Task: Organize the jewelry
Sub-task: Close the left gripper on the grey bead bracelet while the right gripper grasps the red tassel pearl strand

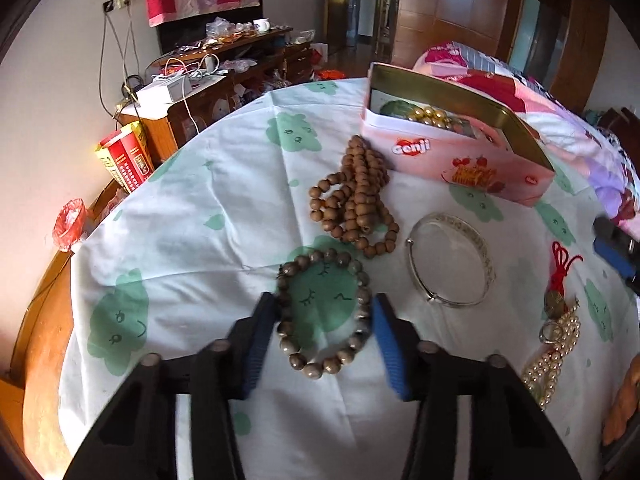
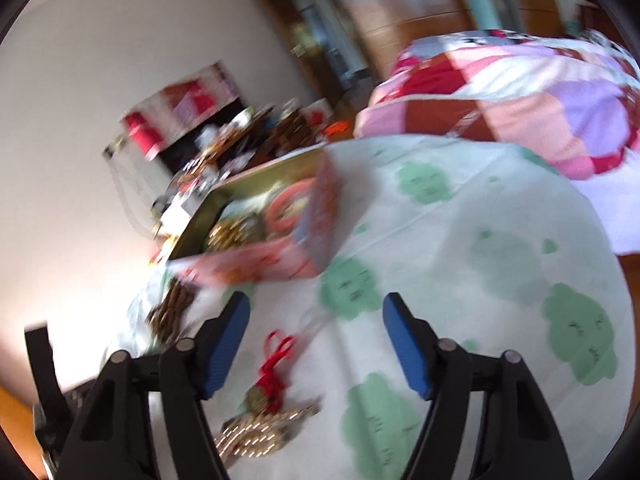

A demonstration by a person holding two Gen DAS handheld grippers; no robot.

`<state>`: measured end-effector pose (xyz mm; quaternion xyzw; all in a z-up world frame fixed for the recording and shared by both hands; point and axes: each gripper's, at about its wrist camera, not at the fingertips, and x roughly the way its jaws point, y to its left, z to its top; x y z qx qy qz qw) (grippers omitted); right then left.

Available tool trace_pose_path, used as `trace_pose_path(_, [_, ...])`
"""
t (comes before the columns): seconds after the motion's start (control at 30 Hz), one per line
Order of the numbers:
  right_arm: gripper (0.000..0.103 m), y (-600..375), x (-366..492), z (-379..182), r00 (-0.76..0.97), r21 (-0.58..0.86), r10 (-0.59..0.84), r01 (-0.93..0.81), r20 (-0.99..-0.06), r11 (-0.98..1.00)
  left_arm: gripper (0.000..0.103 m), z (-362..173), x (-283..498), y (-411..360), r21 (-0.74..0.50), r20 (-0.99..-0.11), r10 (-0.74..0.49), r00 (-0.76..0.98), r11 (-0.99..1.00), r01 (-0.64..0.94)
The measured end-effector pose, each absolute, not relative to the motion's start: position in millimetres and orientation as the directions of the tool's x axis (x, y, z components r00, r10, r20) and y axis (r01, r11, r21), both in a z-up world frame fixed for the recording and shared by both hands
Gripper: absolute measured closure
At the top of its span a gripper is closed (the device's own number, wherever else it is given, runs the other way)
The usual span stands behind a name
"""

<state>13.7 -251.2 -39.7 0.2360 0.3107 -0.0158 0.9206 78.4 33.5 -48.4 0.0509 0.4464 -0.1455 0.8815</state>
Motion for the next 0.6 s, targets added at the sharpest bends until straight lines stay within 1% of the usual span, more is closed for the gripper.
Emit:
trace_pose_path(0.03, [0.031,-242,16,-40,0.793,0.413,0.145,0.143,-0.591,0.900,0.068,-48,78,34,-0.045,-0.801,-0.215,0.560,0.953,0.300])
trace_pose_path(0.1, [0.031,-226,21,-43,0.762,0.379,0.176,0.097,-0.623,0.920,0.079,-48,78,35,-0.062,-0.798,-0.229,0.557,0.951,0.302])
trace_pose_path(0.17, [0.031,-215,27,-46,0.733,0.342,0.179,0.077,-0.656,0.937,0.085,-47,79,36,-0.071,-0.798,-0.232,0.557,0.953,0.294])
trace_pose_path(0.23, [0.032,-206,32,-49,0.709,0.313,0.177,0.064,-0.682,0.948,0.088,-48,80,39,-0.091,-0.795,-0.242,0.555,0.954,0.286])
trace_pose_path(0.27, [0.034,-203,34,-51,0.696,0.299,0.175,0.061,-0.696,0.952,0.088,-48,80,39,-0.097,-0.795,-0.246,0.555,0.954,0.284])
trace_pose_path(0.3, [0.043,-201,36,-54,0.686,0.292,0.175,0.057,-0.706,0.955,0.088,-48,80,41,-0.106,-0.793,-0.252,0.554,0.953,0.282])
trace_pose_path(0.33, [0.057,-200,39,-58,0.668,0.290,0.184,0.050,-0.721,0.956,0.088,-48,80,41,-0.111,-0.792,-0.255,0.554,0.953,0.281])
trace_pose_path(0.4, [0.072,-199,45,-63,0.642,0.285,0.189,0.048,-0.743,0.957,0.088,-47,80,43,-0.125,-0.789,-0.263,0.556,0.953,0.275])
trace_pose_path(0.43, [0.086,-199,45,-63,0.643,0.284,0.190,0.045,-0.742,0.958,0.088,-46,79,45,-0.130,-0.786,-0.265,0.559,0.954,0.269])
trace_pose_path(0.47, [0.092,-198,46,-65,0.633,0.293,0.211,0.027,-0.745,0.956,0.088,-45,78,49,-0.140,-0.779,-0.268,0.567,0.956,0.259])
trace_pose_path(0.6, [0.092,-205,43,-65,0.648,0.352,0.258,0.017,-0.717,0.936,0.088,-37,72,56,-0.163,-0.735,-0.281,0.617,0.957,0.241])
